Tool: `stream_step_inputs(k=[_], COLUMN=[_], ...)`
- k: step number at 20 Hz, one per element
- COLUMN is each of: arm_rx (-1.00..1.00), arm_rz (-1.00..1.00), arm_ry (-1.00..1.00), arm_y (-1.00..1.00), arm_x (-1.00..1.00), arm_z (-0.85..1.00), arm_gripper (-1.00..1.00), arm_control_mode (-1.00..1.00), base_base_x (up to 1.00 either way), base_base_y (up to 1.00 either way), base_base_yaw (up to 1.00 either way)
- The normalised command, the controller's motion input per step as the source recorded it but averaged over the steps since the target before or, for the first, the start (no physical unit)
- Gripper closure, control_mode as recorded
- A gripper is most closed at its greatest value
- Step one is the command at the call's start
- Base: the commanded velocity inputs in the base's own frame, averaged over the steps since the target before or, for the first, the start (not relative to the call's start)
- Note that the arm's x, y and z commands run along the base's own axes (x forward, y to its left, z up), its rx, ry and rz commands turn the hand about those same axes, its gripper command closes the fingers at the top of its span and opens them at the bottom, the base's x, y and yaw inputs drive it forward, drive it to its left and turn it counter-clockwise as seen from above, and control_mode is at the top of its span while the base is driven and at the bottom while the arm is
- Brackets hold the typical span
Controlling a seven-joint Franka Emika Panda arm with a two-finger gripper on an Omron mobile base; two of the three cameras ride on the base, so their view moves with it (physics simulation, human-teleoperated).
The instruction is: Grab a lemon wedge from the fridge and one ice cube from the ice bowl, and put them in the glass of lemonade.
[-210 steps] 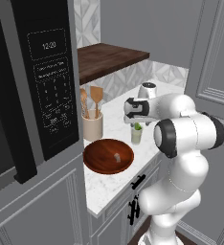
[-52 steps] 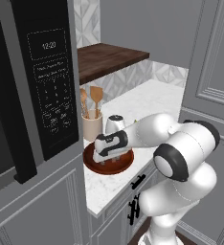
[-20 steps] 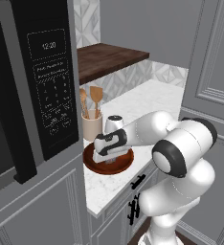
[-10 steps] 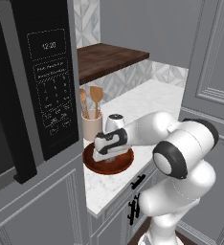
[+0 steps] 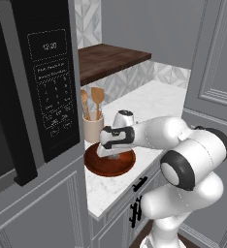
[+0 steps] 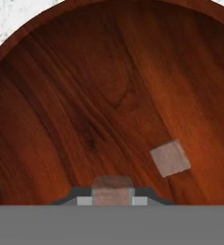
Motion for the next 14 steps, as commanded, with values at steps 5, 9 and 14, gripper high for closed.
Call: stream_step_inputs(k=[5,9,14], arm_rx=[0.04,0.01,0.01], arm_rz=[0.0,0.0,0.0], arm_ry=[0.0,0.0,0.0], arm_y=[-0.1,0.0,0.0], arm_x=[0.0,0.0,0.01], arm_z=[0.17,0.14,0.04], arm_gripper=[1.0,1.0,1.0], arm_control_mode=[-1.0,-1.0,-1.0], base_base_x=[0.0,0.0,0.0], base_base_y=[0.0,0.0,0.0], base_base_yaw=[0.0,0.0,0.0])
